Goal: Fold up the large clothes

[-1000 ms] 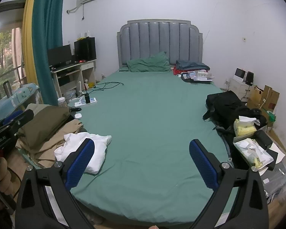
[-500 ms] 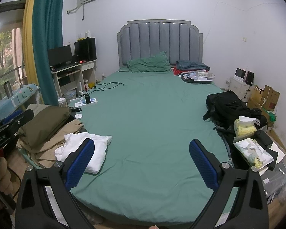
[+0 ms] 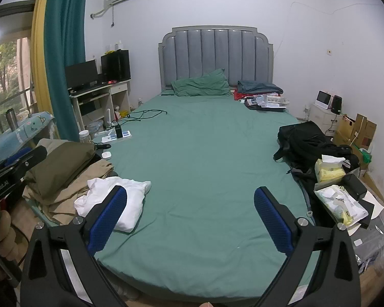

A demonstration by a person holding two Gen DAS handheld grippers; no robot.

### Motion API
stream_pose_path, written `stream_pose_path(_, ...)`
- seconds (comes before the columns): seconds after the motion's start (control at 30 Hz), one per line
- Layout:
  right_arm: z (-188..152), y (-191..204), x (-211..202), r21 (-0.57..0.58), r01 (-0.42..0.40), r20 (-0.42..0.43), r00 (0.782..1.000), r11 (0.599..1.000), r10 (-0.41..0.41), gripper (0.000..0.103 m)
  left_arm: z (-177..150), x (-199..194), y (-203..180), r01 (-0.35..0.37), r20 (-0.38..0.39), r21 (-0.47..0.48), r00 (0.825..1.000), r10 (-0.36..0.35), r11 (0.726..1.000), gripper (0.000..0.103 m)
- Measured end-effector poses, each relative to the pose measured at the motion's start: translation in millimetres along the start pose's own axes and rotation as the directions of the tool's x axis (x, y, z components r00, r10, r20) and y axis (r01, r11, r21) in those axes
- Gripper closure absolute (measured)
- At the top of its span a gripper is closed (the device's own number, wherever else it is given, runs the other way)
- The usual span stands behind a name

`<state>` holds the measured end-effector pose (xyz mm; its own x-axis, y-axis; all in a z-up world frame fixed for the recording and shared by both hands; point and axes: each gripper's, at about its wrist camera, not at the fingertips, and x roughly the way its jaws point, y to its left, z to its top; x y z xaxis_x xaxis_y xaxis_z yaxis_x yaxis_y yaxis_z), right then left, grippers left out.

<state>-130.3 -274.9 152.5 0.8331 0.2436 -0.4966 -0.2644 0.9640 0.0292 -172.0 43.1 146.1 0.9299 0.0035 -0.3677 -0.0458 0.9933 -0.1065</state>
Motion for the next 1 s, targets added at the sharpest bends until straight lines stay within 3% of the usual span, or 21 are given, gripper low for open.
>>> stream_pose_path(1.0,-1.0,7.1,-0.7,0.001,-0.004,-0.005,1.0,1.0,0.004,0.004,-2.4,0.9,-0.4,0.005,-0.006,-0.007,1.0,-0.005,1.0,0.035)
